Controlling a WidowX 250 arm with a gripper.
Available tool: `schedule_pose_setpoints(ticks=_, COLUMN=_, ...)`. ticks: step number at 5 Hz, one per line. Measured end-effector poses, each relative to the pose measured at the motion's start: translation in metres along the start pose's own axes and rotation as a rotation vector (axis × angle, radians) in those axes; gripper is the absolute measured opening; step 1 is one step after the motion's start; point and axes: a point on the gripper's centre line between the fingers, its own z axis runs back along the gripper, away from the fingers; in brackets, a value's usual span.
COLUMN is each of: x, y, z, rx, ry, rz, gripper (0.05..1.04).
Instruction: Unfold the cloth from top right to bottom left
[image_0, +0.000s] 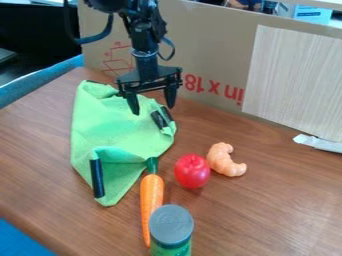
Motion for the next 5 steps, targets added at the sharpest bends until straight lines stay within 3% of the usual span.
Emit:
schedule_pose_setpoints(ticks=2, x=-0.004, y=0.0, z=-0.009, rx=0.016, ry=0.0, rz=-0.017, gripper=0.964)
schedule_pose_setpoints(ticks=3, x=-0.007, y=0.003, z=-0.015, rx=0.017, ry=-0.009, rz=-0.001, gripper=0.631)
schedule_pose_setpoints(ticks=5, x=-0.007, y=0.005, z=-0.018, rx=0.018, ry=-0.02, rz=0.003, gripper=0.148)
